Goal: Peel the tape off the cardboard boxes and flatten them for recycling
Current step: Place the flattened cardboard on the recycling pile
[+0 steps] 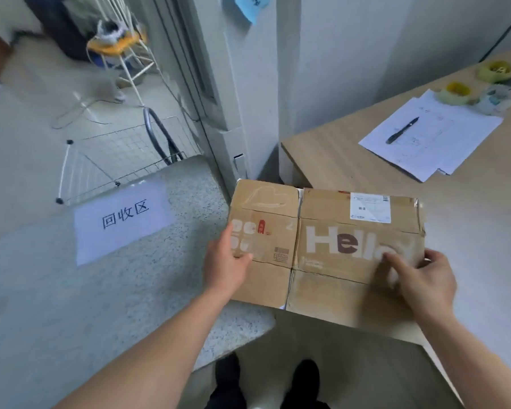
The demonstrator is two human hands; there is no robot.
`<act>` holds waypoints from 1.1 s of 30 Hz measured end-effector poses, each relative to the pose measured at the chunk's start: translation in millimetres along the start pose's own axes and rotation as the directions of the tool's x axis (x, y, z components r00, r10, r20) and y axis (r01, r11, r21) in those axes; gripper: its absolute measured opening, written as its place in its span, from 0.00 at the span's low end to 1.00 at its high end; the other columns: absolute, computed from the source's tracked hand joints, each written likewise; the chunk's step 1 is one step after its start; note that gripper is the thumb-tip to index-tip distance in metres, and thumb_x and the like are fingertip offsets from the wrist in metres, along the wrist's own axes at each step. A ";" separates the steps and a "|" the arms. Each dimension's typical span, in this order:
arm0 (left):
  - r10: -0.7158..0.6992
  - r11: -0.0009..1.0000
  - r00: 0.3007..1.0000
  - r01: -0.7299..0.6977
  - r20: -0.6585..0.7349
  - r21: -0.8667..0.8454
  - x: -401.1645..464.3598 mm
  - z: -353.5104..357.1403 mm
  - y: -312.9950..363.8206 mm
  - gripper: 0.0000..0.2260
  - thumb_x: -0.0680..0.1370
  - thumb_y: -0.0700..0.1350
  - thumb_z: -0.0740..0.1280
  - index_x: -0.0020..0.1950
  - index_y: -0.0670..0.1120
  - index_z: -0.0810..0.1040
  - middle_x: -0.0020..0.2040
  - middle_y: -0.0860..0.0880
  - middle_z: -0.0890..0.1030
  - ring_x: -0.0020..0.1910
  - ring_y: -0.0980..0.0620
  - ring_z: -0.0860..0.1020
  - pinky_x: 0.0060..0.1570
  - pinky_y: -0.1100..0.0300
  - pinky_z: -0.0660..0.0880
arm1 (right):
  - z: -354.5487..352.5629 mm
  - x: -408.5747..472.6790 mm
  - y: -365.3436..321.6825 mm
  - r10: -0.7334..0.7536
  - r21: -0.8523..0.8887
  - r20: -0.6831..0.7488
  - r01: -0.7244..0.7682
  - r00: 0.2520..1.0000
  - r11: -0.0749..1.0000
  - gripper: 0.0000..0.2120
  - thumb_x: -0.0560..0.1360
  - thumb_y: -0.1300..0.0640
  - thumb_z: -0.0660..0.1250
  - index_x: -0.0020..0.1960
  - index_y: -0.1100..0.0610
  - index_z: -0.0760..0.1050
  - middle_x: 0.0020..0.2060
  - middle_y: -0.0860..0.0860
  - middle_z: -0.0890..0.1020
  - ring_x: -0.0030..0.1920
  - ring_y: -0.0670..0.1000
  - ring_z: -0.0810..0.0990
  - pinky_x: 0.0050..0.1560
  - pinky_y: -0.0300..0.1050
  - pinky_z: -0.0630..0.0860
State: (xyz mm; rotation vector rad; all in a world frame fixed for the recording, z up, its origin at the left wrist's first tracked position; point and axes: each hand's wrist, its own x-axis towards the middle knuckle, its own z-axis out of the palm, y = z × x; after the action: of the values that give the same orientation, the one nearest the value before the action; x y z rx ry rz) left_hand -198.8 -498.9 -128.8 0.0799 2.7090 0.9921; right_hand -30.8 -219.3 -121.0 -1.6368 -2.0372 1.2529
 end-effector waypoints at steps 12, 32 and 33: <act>-0.256 0.965 0.946 0.237 -0.201 -0.114 29.5 -175.6 -191.5 0.35 0.76 0.48 0.73 0.79 0.58 0.60 0.64 0.46 0.72 0.55 0.52 0.74 0.53 0.58 0.72 | 186.9 -146.8 -134.1 -0.271 -0.010 0.316 0.289 0.909 0.957 0.31 0.71 0.46 0.77 0.69 0.56 0.71 0.58 0.54 0.81 0.52 0.53 0.79 0.55 0.54 0.77; -0.498 0.858 0.816 0.512 -0.294 -0.033 133.1 -404.7 -463.5 0.35 0.77 0.46 0.72 0.79 0.58 0.57 0.67 0.42 0.67 0.59 0.42 0.74 0.57 0.48 0.74 | 539.4 -338.9 -249.0 -0.397 -0.070 0.622 0.552 0.675 0.831 0.24 0.69 0.54 0.74 0.62 0.54 0.71 0.51 0.50 0.79 0.50 0.53 0.76 0.52 0.47 0.75; -0.495 0.859 0.816 0.511 -0.298 -0.026 139.3 -407.8 -470.4 0.35 0.77 0.46 0.72 0.79 0.58 0.58 0.68 0.42 0.66 0.61 0.41 0.74 0.58 0.47 0.74 | 551.1 -341.0 -250.0 -0.401 -0.067 0.631 0.561 0.665 0.825 0.23 0.69 0.55 0.74 0.61 0.54 0.71 0.50 0.49 0.78 0.49 0.52 0.76 0.51 0.46 0.74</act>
State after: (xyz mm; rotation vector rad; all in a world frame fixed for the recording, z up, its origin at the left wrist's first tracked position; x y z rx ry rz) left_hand -421.0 -1096.1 -161.5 -0.8017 2.7718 0.8099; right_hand -442.3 -777.3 -162.8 -0.6646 -2.8609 1.4428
